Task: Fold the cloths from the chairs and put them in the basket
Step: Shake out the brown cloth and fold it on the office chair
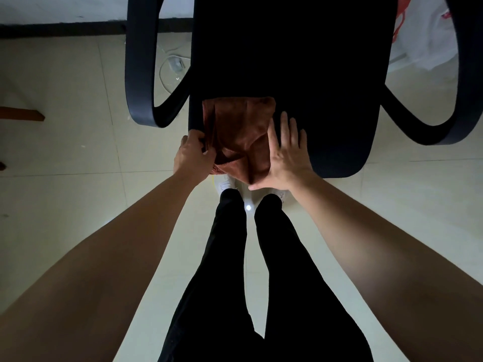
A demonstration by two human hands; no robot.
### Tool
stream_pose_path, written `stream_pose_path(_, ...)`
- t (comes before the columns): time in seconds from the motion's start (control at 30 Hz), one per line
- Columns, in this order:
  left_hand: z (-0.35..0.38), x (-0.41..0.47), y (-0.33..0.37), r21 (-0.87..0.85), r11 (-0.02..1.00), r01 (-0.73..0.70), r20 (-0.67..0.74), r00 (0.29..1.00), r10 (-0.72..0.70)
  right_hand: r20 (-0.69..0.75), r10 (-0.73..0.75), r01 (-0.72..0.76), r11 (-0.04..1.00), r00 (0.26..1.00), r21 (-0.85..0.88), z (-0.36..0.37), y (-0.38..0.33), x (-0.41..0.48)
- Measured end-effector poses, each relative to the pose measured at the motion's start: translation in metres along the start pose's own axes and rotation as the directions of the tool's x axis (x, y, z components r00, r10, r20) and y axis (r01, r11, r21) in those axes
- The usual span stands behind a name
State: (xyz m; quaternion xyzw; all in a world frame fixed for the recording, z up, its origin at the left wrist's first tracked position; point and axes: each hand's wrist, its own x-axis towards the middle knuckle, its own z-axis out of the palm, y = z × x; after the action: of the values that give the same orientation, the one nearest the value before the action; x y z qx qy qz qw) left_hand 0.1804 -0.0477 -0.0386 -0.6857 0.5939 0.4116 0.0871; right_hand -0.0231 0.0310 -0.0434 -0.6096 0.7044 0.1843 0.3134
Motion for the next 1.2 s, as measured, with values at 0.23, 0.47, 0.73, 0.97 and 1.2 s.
stream_pose_path(0.23, 0.001, -0.002, 0.028, 0.078, 0.992, -0.099, -0.078, 0.991, 0.106, 0.216, -0.112, 0.057, 0.967, 0.970, 0.247, -0.020, 0.009, 0.012)
stream_pose_path(0.47, 0.007, 0.006, 0.017, 0.425, 0.865, -0.268, 0.148, 0.963, 0.225, 0.052, 0.107, -0.116, 0.780, 0.993, 0.615, -0.029, 0.023, 0.026)
stream_pose_path(0.73, -0.006, 0.005, -0.008, 0.503, 0.838, -0.211, 0.198, 0.972, 0.126, 0.162, 0.381, -0.362, 0.541, 0.910, 0.759, -0.013, 0.009, 0.045)
stream_pose_path(0.97, 0.000, 0.006, 0.029, -0.150, 0.981, 0.124, -0.022, 0.991, -0.129, 0.093, 0.397, -0.298, 0.494, 0.913, 0.817, -0.020, 0.009, 0.035)
stream_pose_path(1.2, 0.015, 0.039, 0.047, -0.051, 0.968, 0.247, -0.071, 0.966, -0.250, 0.055, 0.471, -0.347, 0.561, 0.881, 0.752, -0.016, 0.001, 0.060)
